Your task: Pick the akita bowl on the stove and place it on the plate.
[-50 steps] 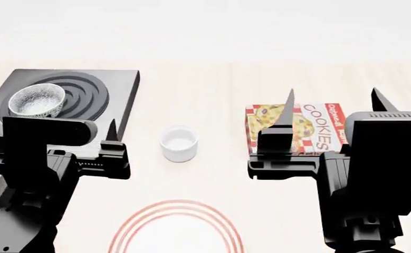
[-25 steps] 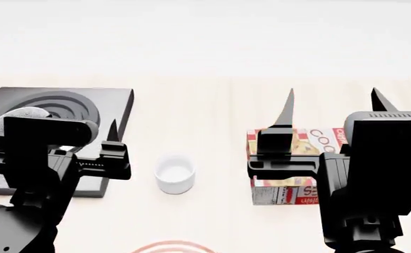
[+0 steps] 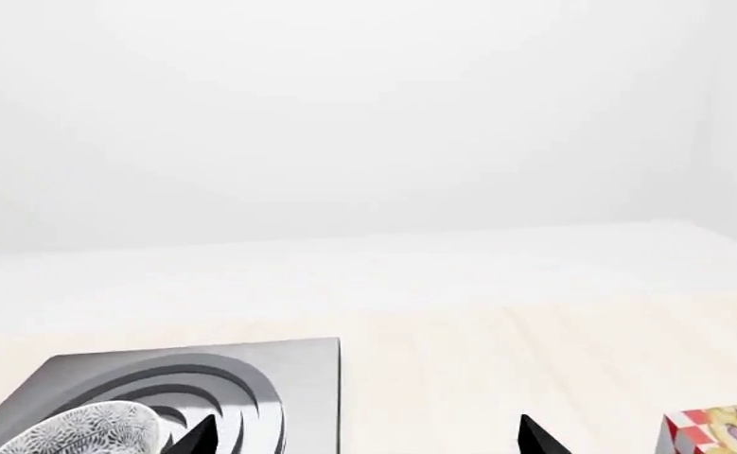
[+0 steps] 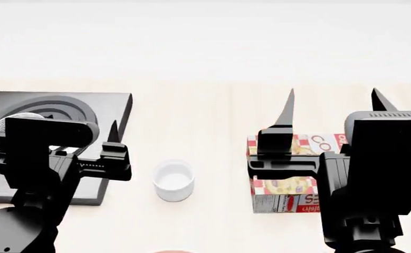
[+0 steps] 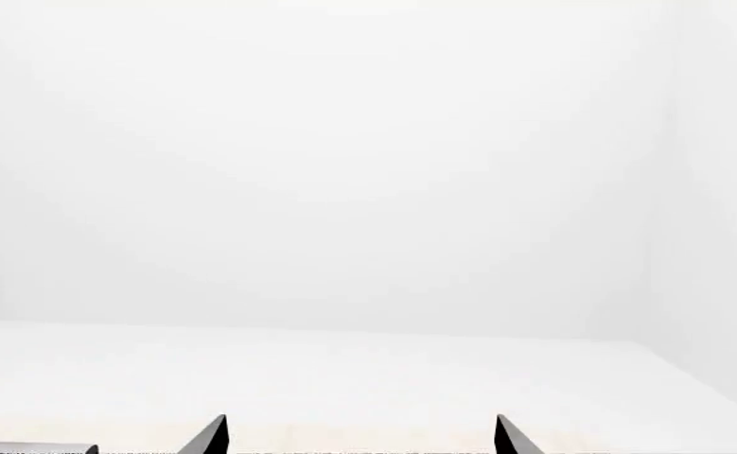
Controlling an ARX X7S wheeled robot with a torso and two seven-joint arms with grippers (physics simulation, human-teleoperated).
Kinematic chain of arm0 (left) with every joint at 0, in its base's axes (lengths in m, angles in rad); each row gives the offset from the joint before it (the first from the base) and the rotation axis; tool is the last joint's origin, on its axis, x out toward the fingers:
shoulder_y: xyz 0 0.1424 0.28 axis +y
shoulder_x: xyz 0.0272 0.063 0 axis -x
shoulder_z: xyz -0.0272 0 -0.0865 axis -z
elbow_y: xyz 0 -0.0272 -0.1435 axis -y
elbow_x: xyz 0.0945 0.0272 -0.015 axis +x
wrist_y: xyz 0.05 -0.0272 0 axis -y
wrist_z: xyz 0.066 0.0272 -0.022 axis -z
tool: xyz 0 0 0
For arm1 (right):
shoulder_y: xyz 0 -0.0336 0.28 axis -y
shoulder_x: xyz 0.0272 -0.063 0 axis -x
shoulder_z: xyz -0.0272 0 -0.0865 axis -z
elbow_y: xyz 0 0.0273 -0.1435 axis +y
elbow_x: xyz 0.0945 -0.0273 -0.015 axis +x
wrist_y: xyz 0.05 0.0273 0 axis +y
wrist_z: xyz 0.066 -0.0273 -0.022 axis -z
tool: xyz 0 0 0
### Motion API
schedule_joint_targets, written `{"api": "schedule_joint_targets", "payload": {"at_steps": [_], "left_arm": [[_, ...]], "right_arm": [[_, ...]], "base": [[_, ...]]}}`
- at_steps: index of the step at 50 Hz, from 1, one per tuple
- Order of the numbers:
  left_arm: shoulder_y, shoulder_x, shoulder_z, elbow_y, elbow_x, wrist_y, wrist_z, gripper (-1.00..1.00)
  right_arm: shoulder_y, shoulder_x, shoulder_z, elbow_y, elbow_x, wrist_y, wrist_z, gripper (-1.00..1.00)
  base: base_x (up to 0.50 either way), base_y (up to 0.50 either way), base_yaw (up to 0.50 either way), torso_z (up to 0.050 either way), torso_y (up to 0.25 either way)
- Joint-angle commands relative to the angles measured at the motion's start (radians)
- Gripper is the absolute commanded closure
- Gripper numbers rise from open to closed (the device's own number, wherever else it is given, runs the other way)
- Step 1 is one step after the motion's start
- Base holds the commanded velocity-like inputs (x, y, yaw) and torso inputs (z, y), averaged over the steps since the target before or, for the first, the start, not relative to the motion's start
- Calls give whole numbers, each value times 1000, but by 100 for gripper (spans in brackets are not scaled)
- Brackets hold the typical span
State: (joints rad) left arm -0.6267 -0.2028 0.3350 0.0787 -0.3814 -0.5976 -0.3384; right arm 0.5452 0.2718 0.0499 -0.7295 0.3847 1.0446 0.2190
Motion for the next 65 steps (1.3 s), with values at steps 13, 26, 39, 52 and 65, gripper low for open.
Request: {"api": "schedule_joint_targets", "payload": {"at_steps": [13, 26, 39, 52, 65], "left_arm": [[-331, -8, -25, -139, -11, -139, 10, -100], [-680, 7, 31, -439, 62, -170, 49, -100], [-823, 74, 62, -765, 99, -168, 45, -100], [-807, 86, 27, -886, 62, -136, 73, -100], [-800, 70, 22, -846, 46, -143, 79, -100]], "right_arm": [[-6, 12, -8, -7, 7, -5, 9, -100], [-6, 14, -11, -1, 9, -11, 15, -100], [-4, 16, -9, -7, 19, -7, 20, -100], [-3, 17, -10, -8, 25, -9, 25, -100], [-4, 22, -12, -3, 30, -16, 27, -100]], "base": [[8, 0, 0, 0, 0], [0, 0, 0, 0, 0], [0, 0, 0, 0, 0], [0, 0, 0, 0, 0], [0, 0, 0, 0, 0]]}}
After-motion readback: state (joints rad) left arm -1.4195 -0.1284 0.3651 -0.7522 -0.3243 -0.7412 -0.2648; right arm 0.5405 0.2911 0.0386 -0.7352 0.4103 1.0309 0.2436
